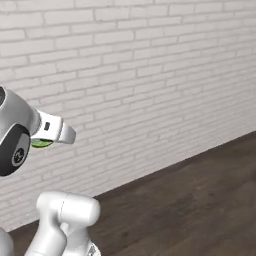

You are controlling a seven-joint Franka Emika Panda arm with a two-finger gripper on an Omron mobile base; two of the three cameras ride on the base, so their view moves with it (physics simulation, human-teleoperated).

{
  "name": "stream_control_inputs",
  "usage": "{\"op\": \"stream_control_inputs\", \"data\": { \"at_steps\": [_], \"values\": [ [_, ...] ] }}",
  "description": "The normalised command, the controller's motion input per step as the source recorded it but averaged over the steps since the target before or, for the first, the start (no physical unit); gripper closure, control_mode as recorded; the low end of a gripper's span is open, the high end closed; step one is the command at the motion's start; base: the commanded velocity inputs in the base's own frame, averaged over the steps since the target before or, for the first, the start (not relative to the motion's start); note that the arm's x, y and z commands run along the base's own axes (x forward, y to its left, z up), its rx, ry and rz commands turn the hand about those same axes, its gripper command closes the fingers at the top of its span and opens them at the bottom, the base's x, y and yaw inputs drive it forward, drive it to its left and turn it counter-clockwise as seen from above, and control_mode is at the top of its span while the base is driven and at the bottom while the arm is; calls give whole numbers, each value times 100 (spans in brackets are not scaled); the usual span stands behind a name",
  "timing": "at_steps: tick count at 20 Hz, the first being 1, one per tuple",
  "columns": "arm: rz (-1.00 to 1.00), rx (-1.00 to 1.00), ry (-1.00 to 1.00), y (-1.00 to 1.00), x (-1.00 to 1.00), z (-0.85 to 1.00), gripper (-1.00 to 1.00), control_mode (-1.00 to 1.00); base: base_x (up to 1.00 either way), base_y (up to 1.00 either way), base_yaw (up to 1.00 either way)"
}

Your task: Grab a lemon wedge from the fridge and one ice cube from the ice bowl, and put them in the glass of lemonade.

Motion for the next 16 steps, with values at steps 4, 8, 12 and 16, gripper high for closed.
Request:
{"op": "stream_control_inputs", "data": {
  "at_steps": [4,8,12,16],
  "values": [
    [0,0,0,0,0,0,100,100,58,-9,-73],
    [0,0,0,0,0,0,100,100,40,-2,-81],
    [0,0,0,0,0,0,100,100,47,0,-80],
    [0,0,0,0,0,0,100,100,82,0,-70]
  ]
}}
